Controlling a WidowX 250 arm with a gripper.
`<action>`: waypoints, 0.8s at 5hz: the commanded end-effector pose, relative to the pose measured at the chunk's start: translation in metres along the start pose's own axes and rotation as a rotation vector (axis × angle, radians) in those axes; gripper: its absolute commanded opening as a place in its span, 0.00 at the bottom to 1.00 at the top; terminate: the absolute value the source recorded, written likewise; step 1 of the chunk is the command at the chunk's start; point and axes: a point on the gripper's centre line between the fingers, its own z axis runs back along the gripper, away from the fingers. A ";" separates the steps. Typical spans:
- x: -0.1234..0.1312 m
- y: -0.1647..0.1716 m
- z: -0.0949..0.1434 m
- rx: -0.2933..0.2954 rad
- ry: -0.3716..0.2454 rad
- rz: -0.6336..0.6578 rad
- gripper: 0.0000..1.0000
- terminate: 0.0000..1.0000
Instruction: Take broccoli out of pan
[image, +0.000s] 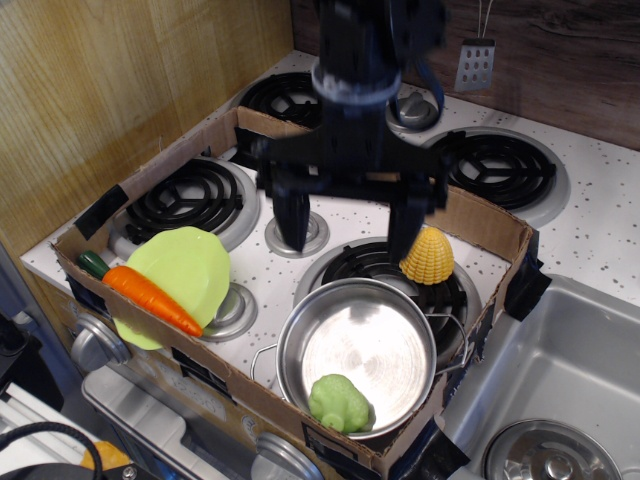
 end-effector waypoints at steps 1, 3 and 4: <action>-0.017 -0.008 -0.020 -0.026 0.005 0.070 1.00 0.00; -0.022 -0.001 -0.063 -0.046 -0.008 0.064 1.00 0.00; -0.029 0.001 -0.078 -0.059 -0.028 0.081 1.00 0.00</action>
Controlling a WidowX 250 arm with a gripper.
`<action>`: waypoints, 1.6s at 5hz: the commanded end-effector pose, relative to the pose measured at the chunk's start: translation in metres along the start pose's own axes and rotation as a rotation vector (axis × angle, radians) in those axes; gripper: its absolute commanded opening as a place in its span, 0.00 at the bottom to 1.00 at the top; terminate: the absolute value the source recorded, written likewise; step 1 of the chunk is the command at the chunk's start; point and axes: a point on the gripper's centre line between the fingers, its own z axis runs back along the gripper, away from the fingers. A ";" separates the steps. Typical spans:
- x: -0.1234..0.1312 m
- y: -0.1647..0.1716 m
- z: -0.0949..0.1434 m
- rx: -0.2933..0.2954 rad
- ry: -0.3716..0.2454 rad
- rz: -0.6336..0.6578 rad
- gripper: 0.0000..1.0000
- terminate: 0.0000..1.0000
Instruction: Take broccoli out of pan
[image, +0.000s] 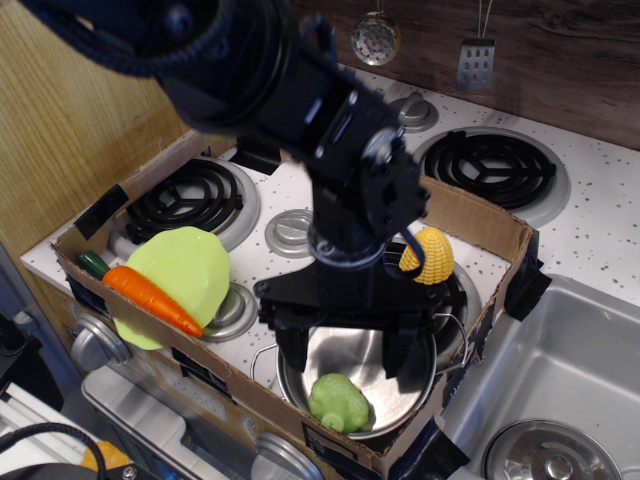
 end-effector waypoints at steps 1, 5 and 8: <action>-0.002 0.001 -0.017 -0.035 -0.034 0.011 1.00 0.00; -0.025 -0.003 -0.022 -0.064 0.018 0.026 0.00 0.00; 0.034 -0.005 0.046 -0.003 0.042 -0.020 0.00 0.00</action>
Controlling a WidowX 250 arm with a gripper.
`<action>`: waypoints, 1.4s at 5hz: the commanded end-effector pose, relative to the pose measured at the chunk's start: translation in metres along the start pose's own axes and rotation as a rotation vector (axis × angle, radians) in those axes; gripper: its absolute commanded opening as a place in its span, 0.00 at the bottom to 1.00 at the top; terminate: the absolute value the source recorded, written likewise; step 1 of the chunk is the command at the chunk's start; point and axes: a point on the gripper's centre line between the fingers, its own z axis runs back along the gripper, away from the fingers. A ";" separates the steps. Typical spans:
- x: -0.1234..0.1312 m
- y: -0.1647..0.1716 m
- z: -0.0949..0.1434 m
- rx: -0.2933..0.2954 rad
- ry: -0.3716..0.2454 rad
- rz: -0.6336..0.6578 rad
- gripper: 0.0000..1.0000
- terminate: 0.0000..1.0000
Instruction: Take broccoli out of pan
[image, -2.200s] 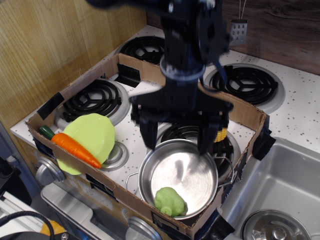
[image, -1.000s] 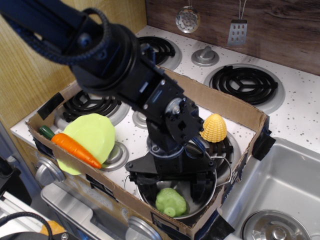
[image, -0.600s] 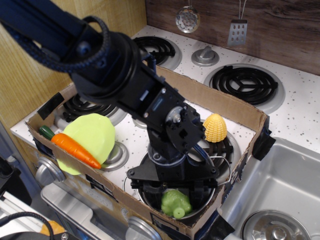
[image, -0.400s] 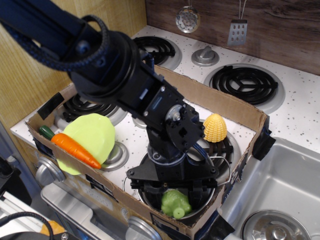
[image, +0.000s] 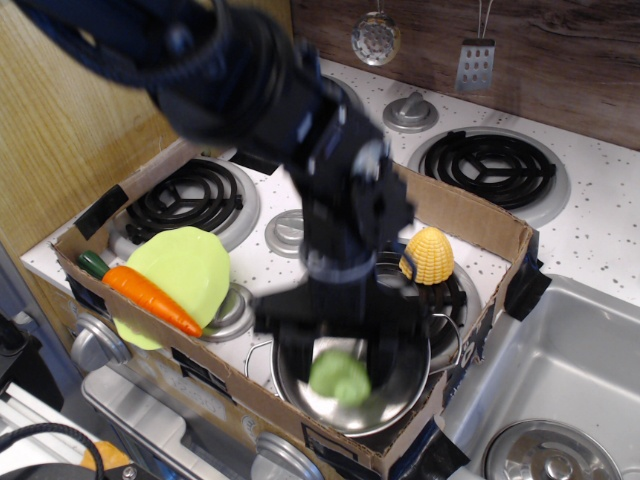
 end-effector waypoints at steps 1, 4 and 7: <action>0.065 -0.004 0.068 0.018 0.010 -0.065 0.00 0.00; 0.134 0.010 0.025 -0.021 -0.153 -0.300 0.00 0.00; 0.177 -0.006 -0.017 -0.107 -0.333 -0.432 0.00 0.00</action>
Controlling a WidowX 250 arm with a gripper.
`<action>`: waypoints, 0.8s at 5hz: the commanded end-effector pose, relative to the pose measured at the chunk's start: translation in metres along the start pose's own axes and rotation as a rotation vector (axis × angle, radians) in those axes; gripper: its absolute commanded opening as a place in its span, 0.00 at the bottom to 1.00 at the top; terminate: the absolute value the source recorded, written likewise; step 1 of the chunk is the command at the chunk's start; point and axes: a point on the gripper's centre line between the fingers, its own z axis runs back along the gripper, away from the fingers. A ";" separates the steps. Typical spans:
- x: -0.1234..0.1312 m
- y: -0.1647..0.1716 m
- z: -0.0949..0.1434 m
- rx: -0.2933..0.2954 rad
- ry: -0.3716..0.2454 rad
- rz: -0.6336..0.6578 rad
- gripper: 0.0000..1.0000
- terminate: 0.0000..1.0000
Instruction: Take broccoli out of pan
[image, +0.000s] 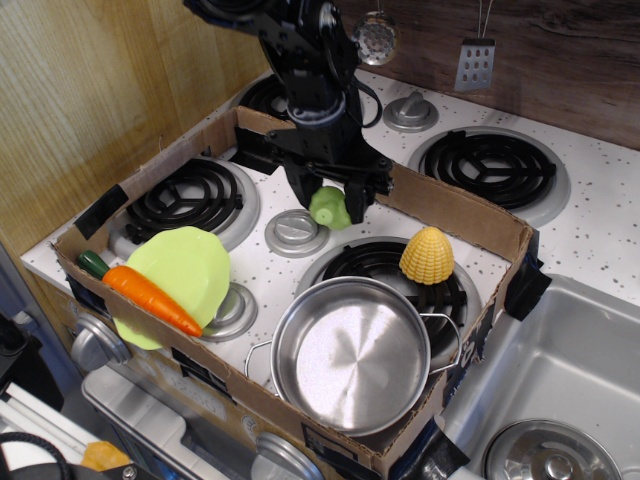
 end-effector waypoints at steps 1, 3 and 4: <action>0.042 -0.012 -0.005 -0.027 -0.116 -0.051 0.00 0.00; 0.053 -0.020 0.020 0.021 -0.052 -0.041 1.00 0.00; 0.035 -0.022 0.042 0.064 -0.039 -0.030 1.00 0.00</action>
